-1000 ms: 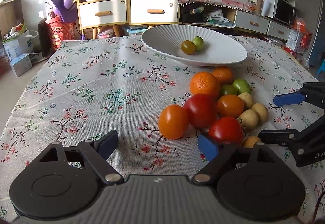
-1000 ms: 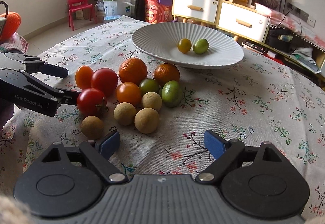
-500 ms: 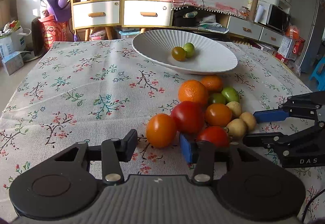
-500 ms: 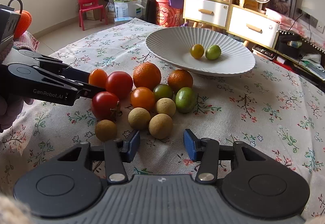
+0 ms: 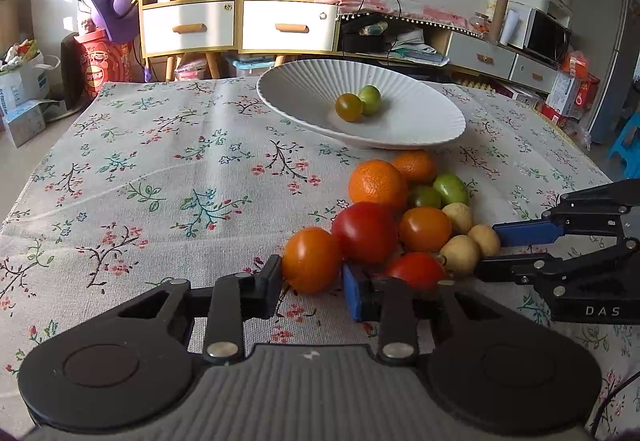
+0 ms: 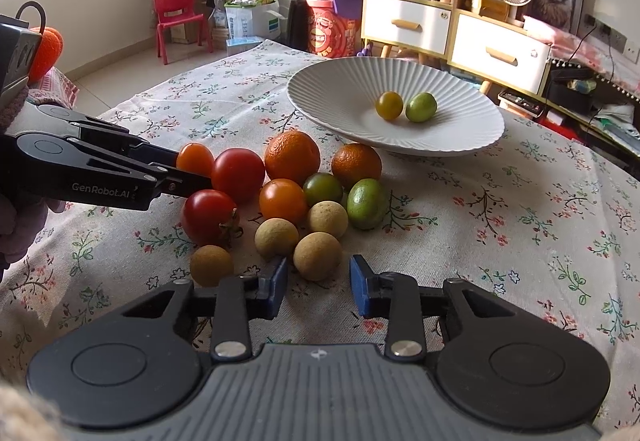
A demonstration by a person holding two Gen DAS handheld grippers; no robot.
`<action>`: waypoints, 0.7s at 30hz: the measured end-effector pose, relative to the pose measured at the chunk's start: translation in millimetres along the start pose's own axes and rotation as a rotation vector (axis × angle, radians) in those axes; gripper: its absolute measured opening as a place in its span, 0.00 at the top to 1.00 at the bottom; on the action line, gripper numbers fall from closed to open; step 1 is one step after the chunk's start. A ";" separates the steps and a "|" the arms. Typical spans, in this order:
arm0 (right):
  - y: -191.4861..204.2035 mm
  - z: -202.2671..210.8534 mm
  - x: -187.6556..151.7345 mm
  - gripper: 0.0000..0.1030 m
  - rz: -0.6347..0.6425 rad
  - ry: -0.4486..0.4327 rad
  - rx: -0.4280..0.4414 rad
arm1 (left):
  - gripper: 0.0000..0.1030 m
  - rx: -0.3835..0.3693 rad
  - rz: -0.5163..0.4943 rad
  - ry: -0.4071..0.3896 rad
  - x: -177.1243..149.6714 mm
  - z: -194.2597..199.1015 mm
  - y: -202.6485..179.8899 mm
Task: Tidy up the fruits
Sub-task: 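Grasp an orange tomato with the left tool while the right tool grasps a brown round fruit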
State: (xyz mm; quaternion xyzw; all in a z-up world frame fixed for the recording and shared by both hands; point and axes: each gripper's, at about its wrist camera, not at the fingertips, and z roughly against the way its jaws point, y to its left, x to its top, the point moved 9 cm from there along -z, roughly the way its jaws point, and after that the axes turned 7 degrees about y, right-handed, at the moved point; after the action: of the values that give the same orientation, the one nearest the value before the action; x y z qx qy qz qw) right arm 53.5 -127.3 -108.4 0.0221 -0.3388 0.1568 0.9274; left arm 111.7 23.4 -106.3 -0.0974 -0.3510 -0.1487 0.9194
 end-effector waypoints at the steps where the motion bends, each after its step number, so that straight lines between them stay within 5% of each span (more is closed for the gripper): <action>1: 0.4 0.1 0.3 0.75 -0.001 0.000 0.001 | 0.72 0.001 -0.001 0.001 0.3 0.0 -0.2; 21: -11.0 12.6 19.6 0.78 -0.084 -0.043 0.030 | 0.73 0.005 -0.008 -0.036 28.3 14.4 -4.1</action>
State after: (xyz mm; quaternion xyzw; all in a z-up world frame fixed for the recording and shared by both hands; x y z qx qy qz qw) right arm 63.2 -134.2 -85.5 0.0537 -0.3552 0.1223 0.9252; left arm 121.5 17.9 -76.3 -0.0966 -0.3683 -0.1495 0.9125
